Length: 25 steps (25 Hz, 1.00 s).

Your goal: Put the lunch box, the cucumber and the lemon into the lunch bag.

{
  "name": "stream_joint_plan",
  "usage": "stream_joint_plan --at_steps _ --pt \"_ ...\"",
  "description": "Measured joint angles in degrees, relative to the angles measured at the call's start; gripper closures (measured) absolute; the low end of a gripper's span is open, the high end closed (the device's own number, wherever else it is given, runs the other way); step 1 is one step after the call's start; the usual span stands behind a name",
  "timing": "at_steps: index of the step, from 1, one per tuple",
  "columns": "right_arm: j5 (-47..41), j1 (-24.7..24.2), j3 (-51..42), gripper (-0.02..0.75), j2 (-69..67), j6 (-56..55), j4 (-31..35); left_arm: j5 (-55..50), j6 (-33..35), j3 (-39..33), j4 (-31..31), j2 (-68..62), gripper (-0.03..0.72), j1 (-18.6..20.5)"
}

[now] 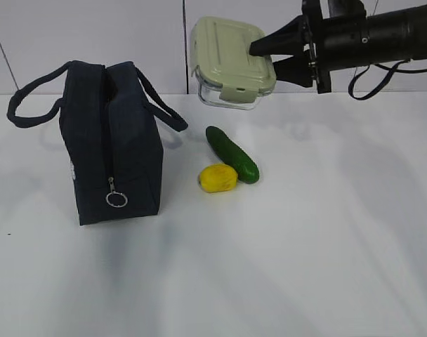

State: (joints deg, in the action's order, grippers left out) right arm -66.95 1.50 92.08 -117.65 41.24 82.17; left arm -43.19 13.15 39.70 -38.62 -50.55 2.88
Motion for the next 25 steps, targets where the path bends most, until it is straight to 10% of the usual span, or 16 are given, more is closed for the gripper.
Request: stream_joint_plan --at_steps 25 --pt "-0.12 4.33 3.27 0.386 0.00 -0.20 1.17 -3.73 8.32 37.35 -3.84 -48.92 0.259 -6.40"
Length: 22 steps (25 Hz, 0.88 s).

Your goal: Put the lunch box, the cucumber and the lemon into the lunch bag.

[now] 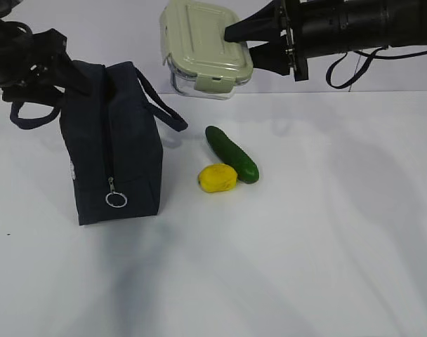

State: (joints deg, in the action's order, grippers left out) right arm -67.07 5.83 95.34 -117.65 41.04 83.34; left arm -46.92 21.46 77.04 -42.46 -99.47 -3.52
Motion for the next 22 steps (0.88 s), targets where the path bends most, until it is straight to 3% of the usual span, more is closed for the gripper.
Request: stream_joint_plan --at_steps 4,8,14,22 --pt "0.00 1.50 0.00 0.386 0.00 0.00 0.00 0.00 0.00 1.18 1.86 -2.26 0.293 -0.40" --pt "0.00 3.15 0.00 0.386 0.00 0.00 0.00 0.12 0.00 1.31 3.02 -3.37 0.387 -0.40" --pt "-0.12 5.00 0.00 0.386 0.00 0.00 0.00 -2.42 0.05 1.69 3.26 -4.11 0.654 -0.40" --pt "-0.12 5.25 0.00 0.386 0.00 0.00 1.29 -9.32 0.48 6.92 3.92 -4.24 0.680 -1.22"
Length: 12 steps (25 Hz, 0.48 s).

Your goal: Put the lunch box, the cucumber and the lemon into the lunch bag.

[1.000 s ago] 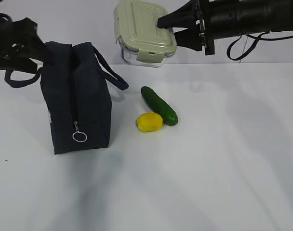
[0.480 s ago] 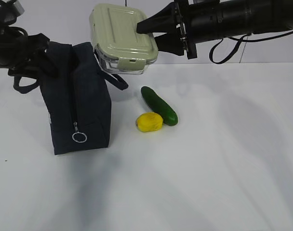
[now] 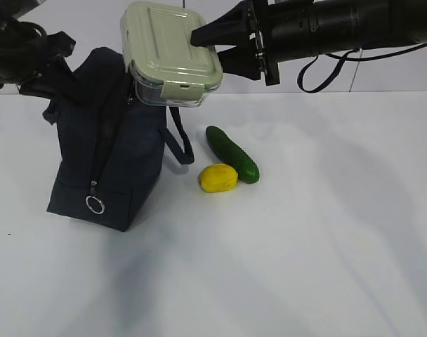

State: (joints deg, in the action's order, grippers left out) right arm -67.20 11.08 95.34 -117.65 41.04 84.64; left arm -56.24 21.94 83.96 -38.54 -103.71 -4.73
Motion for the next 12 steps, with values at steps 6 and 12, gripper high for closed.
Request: stream_joint_plan --at_steps 6,12 --pt "0.70 0.00 0.00 0.386 -0.43 0.00 0.38 -2.78 0.18 3.68 0.14 0.00 0.680 -1.73" --pt "0.93 0.00 0.00 0.386 -4.34 -0.21 1.27 -4.66 0.14 5.06 -1.23 0.26 0.680 -1.87"
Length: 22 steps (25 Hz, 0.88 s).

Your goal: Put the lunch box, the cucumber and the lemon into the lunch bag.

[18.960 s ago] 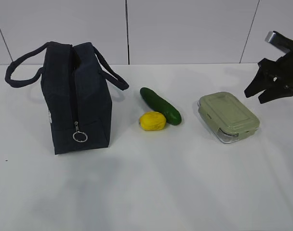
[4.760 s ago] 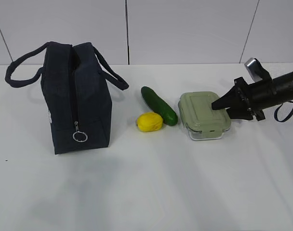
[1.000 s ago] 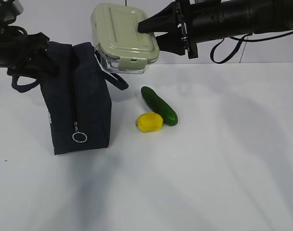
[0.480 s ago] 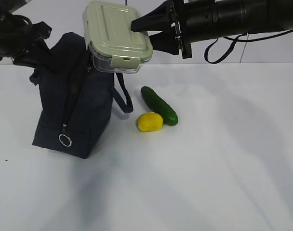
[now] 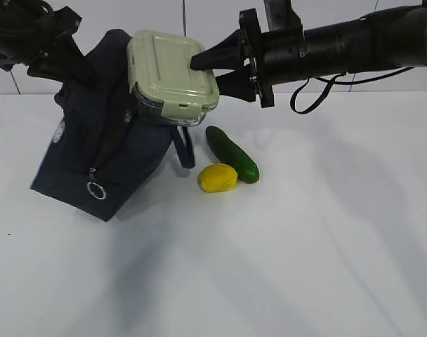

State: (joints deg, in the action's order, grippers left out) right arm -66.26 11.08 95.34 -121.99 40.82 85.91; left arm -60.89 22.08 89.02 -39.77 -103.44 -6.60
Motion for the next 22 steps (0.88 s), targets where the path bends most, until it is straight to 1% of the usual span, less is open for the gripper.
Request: stream_joint_plan --at_steps 7,12,16,22 --pt "1.84 0.00 0.00 0.386 -5.55 -0.64 0.46 -1.09 0.73 0.13 -2.76 2.43 0.681 -0.02" --pt "2.32 0.14 0.00 0.386 -7.02 -1.09 2.11 -1.21 1.66 0.25 -3.17 2.43 0.681 -1.41" --pt "3.80 1.82 0.03 0.386 -7.02 -1.09 5.37 -0.64 2.36 0.36 -3.49 1.26 0.681 -3.51" --pt "4.35 3.73 0.03 0.386 -7.11 -1.09 6.35 1.39 2.85 0.36 -4.13 -0.26 0.682 -4.01"
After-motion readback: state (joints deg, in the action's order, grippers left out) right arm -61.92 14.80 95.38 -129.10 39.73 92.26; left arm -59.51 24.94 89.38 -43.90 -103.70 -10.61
